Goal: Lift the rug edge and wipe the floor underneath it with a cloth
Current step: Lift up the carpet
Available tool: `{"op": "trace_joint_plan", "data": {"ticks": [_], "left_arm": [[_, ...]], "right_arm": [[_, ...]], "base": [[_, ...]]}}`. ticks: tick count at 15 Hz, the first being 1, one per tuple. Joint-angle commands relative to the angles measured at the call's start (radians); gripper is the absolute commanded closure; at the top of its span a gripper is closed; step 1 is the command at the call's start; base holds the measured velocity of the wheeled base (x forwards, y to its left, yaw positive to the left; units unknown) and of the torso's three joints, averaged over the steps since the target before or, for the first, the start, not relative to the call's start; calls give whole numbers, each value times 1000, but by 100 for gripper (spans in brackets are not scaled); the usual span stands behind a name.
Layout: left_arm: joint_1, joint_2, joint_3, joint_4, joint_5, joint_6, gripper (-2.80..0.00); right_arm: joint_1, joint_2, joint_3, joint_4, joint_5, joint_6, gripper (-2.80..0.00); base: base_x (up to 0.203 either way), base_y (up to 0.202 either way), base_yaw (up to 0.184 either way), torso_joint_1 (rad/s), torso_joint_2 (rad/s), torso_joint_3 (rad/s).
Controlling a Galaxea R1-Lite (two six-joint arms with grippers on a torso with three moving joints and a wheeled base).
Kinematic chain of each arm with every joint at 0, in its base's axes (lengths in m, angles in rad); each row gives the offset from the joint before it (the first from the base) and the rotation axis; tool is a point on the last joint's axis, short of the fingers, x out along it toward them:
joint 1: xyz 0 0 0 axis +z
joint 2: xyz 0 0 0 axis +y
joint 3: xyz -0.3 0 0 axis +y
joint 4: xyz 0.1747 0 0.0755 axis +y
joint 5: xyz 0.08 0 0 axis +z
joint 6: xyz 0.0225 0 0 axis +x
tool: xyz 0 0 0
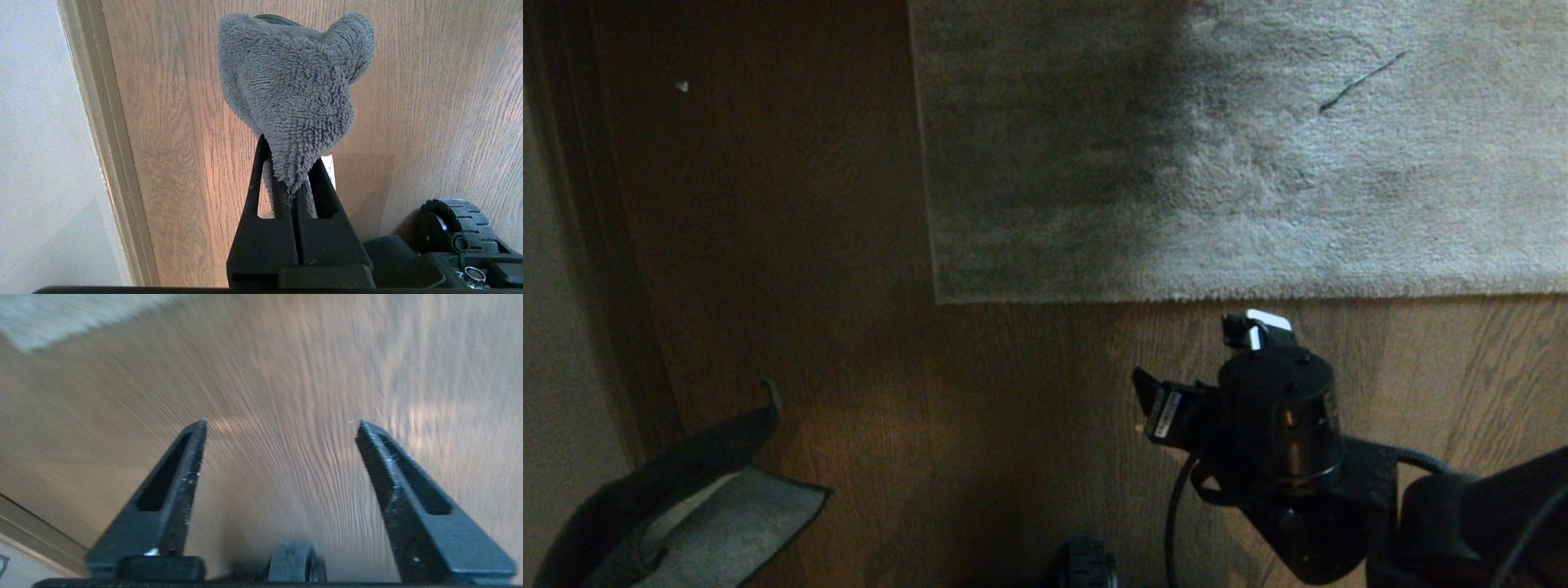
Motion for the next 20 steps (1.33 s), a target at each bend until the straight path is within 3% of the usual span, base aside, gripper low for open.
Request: {"op": "trace_joint_plan", "data": {"ticks": [1, 5, 20], "left_arm": [[0, 0, 0, 0, 0, 0, 0], [0, 0, 1, 0, 1, 0, 0], [0, 0, 0, 0, 1, 0, 0]], "right_arm": [[-1, 43, 1, -116, -2, -91, -280], [1, 164, -9, -414, 5, -283, -280], [57, 395, -10, -757, 13, -287, -280]], "base": [[0, 0, 0, 0, 0, 0], [0, 0, 0, 0, 0, 0], [0, 0, 0, 0, 0, 0]]}}
